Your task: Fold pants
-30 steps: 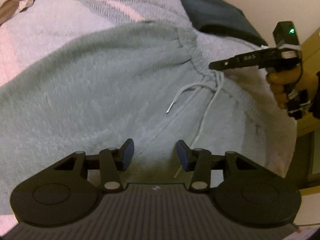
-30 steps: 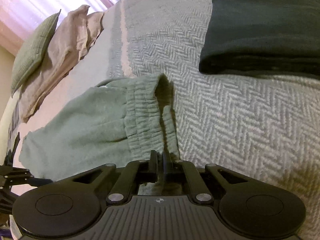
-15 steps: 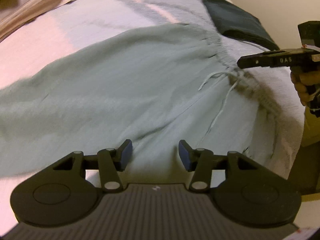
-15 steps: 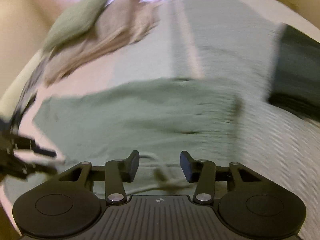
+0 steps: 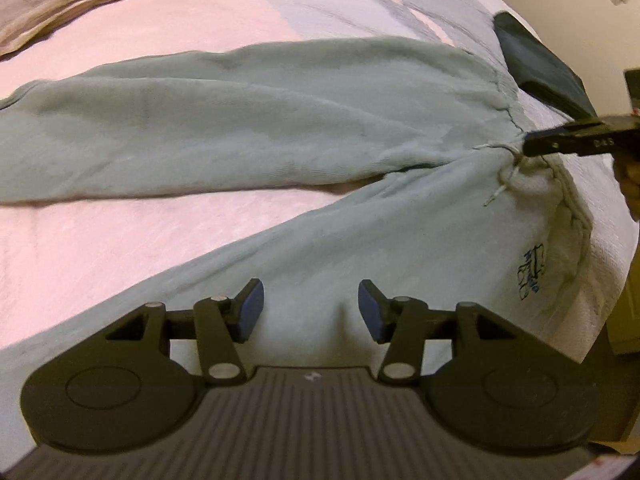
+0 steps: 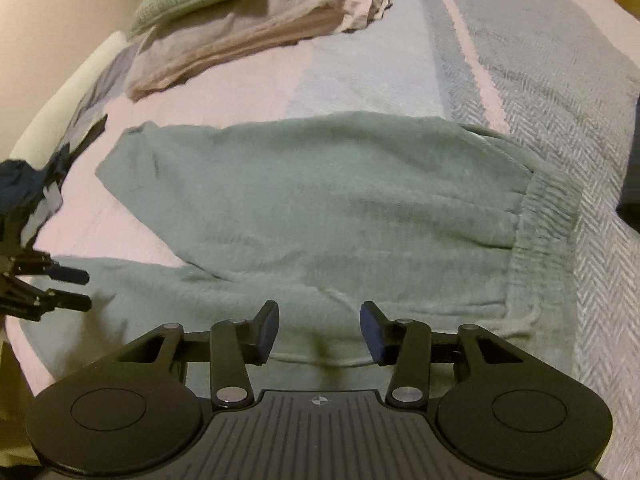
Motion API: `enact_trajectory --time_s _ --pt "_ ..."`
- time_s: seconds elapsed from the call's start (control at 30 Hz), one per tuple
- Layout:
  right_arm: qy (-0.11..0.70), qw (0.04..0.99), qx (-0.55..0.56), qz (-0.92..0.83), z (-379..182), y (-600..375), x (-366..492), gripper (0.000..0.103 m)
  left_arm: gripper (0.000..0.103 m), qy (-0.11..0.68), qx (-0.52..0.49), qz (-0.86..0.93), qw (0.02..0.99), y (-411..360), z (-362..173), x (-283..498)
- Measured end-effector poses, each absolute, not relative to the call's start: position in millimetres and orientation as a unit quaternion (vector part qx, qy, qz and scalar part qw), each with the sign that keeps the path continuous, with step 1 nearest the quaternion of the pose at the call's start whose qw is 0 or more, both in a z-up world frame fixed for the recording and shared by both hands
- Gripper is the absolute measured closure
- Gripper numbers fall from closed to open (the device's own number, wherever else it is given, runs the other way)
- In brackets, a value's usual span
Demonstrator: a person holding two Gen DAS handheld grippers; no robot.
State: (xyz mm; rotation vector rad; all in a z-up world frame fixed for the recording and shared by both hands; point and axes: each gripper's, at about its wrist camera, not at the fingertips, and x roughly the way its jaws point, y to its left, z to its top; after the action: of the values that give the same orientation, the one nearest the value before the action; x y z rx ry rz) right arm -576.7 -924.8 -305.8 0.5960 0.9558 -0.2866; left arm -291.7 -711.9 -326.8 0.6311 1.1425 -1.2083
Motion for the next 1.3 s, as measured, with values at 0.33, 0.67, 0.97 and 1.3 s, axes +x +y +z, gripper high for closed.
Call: enact_trajectory --time_s 0.33,0.67,0.97,1.3 --pt "0.446 0.823 0.287 -0.204 -245.6 -822.0 -548.0 0.054 0.047 0.482 0.251 -0.506 0.669 -622.1 -288.2 -238.5" --pt "0.464 0.79 0.272 -0.294 -205.4 -702.5 -505.4 0.04 0.038 0.446 0.296 -0.494 0.686 -533.1 -250.1 -180.2" --pt "0.485 0.762 0.252 -0.346 -183.9 -677.3 -537.3 0.024 0.008 0.481 0.257 -0.463 0.698 -502.3 -226.5 -188.7" --pt "0.475 0.776 0.254 -0.327 -167.2 -707.9 -594.9 0.022 0.001 0.481 0.231 -0.422 0.733 -495.6 -204.4 -256.4"
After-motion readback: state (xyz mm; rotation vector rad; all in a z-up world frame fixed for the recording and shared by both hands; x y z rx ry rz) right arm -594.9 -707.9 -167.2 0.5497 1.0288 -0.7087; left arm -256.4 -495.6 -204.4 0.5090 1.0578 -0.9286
